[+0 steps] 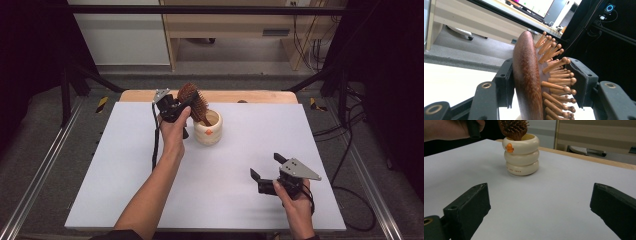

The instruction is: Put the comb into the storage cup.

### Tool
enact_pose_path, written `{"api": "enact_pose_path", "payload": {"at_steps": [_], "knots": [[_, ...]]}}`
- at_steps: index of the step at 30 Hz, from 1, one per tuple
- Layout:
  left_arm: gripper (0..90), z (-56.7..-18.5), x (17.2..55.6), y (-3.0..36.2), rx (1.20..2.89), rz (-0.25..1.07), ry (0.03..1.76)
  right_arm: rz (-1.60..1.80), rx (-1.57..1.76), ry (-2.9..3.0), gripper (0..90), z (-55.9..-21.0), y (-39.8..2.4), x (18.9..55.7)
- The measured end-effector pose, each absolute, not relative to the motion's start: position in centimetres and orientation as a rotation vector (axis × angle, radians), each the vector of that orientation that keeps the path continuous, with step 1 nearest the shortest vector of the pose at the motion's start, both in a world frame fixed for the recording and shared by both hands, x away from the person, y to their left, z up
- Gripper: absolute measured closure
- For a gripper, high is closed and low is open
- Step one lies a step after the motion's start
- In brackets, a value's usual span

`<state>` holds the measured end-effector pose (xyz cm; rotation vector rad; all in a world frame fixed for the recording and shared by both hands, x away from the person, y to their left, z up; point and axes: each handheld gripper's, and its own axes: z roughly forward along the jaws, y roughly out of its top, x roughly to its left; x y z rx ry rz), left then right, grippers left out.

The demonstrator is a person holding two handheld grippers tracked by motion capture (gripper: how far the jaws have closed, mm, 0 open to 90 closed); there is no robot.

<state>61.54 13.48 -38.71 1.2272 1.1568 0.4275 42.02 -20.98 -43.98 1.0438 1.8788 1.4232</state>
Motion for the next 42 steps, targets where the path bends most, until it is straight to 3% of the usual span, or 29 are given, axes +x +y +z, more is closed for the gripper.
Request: {"api": "enact_pose_path", "payload": {"at_steps": [33, 42], "knots": [[29.7, -38.75, 61.44, 13.38, 1.257, 0.482, 1.145, 1.425, 1.048, 1.880, 3.2, -43.98, -20.93, 41.99], [19.5, -38.79, 61.38, 13.37, 1.258, 0.487, 1.162, 1.425, 1.049, 1.882, 3.2, -43.98, -20.91, 41.98]]}}
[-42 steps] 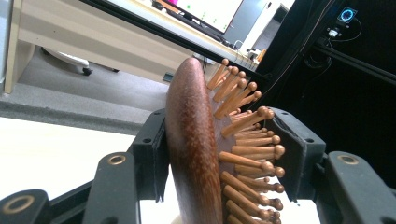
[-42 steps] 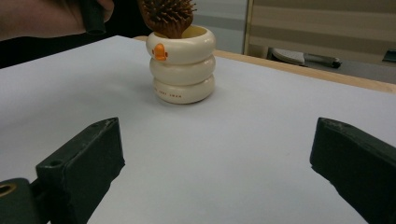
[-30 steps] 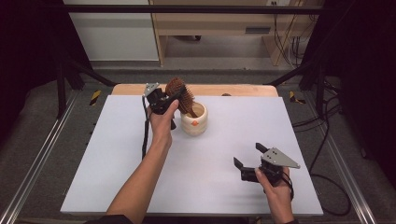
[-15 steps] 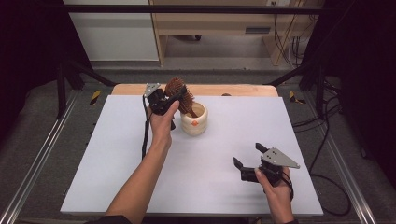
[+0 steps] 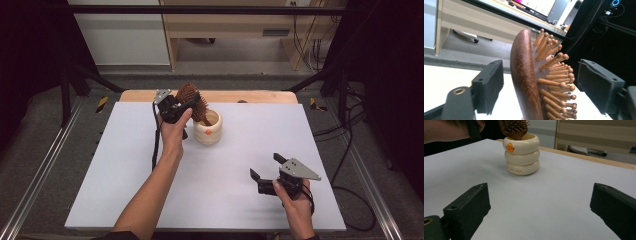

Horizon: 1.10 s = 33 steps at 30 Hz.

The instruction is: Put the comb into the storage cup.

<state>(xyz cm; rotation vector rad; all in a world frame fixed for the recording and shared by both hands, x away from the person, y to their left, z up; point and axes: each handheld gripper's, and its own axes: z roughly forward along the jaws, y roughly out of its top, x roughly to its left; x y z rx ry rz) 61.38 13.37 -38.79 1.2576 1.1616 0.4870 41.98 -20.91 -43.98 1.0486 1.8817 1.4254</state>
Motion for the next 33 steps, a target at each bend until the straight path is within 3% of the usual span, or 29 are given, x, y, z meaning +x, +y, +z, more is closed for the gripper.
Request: {"api": "enact_pose_path", "payload": {"at_steps": [12, 33], "knots": [[4.9, -38.7, 61.3, 13.6, 1.258, 0.499, 1.174, 1.424, 1.048, 1.882, 3.1, -44.0, -20.9, 42.0], [3.4, -38.0, 59.7, 15.3, 1.323, 0.581, 1.166, 1.415, 1.048, 1.889, 3.1, -44.0, -20.8, 42.1]]}}
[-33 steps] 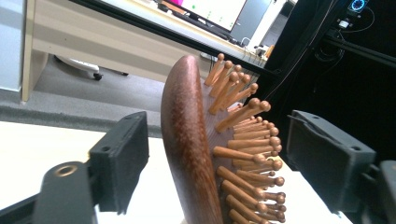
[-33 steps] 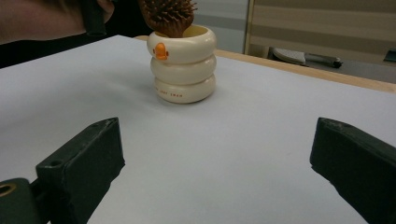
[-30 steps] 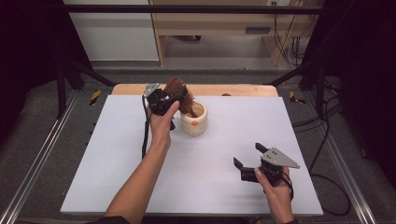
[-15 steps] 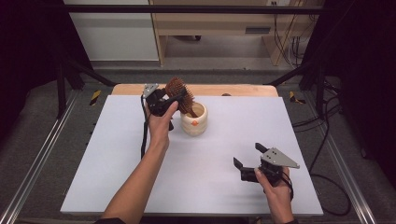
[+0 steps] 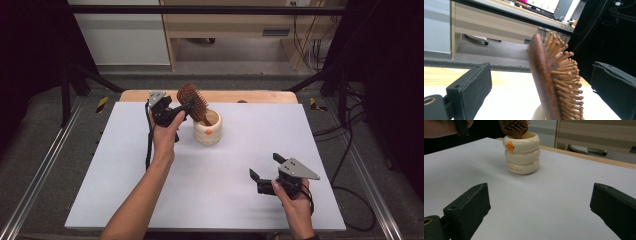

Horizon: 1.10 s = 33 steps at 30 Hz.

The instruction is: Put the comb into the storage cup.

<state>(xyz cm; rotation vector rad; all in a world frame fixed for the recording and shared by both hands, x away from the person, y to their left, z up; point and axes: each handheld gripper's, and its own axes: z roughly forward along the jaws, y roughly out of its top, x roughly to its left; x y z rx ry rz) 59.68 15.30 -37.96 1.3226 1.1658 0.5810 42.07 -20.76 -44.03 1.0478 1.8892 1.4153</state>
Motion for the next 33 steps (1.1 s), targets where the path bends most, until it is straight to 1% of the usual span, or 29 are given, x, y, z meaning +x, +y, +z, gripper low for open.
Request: {"api": "enact_pose_path", "payload": {"at_steps": [8, 19, 33], "knots": [[3.4, -37.4, 59.2, 16.0, 1.352, 0.622, 1.146, 1.423, 1.042, 1.893, 3.1, -44.0, -20.8, 42.1], [3.4, -37.2, 58.4, 15.8, 1.416, 0.679, 1.099, 1.421, 1.043, 1.893, 3.0, -44.0, -20.9, 42.1], [3.2, -36.8, 57.8, 15.8, 1.457, 0.730, 1.045, 1.425, 1.047, 1.895, 3.0, -44.0, -20.9, 42.1]]}}
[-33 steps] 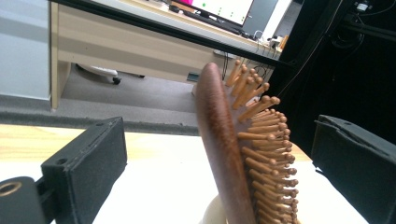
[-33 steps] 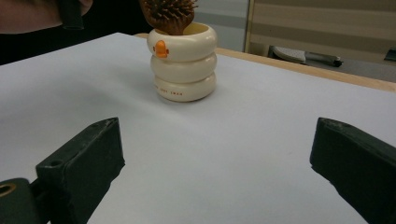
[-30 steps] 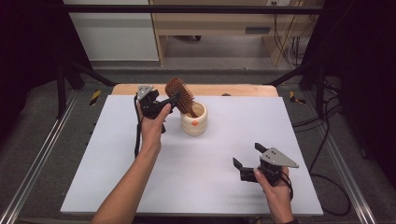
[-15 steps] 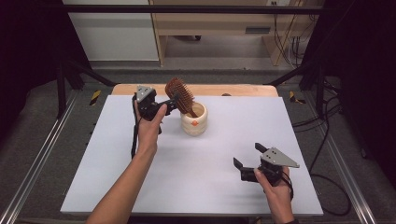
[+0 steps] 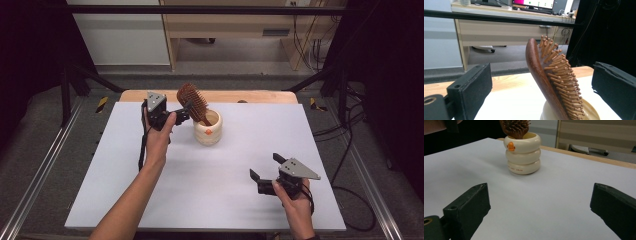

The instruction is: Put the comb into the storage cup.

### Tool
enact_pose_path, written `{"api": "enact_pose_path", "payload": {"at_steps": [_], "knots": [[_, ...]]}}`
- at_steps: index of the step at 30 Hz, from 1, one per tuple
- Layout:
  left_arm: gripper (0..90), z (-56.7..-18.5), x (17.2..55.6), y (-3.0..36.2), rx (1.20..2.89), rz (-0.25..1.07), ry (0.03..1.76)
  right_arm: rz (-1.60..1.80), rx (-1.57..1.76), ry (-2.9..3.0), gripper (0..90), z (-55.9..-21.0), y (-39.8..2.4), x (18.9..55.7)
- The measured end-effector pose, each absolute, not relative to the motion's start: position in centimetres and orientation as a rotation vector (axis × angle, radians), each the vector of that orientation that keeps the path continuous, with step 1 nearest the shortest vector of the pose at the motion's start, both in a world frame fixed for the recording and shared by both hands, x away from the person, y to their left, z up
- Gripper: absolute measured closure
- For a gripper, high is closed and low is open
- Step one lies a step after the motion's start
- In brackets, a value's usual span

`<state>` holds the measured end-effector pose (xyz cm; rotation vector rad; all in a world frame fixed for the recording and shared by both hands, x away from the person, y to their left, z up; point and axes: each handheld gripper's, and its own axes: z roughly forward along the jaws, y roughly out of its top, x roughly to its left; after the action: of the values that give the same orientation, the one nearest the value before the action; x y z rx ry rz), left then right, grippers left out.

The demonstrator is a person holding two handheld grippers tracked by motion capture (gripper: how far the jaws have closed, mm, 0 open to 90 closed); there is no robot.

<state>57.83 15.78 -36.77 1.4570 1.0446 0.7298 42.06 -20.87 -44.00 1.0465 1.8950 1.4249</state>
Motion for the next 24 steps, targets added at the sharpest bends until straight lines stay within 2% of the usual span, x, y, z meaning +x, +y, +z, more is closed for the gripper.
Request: {"api": "enact_pose_path", "payload": {"at_steps": [24], "knots": [[2.9, -36.2, 56.5, 15.5, 1.518, 0.794, 0.967, 1.425, 1.042, 1.895, 3.1, -44.0, -20.8, 42.0]]}}
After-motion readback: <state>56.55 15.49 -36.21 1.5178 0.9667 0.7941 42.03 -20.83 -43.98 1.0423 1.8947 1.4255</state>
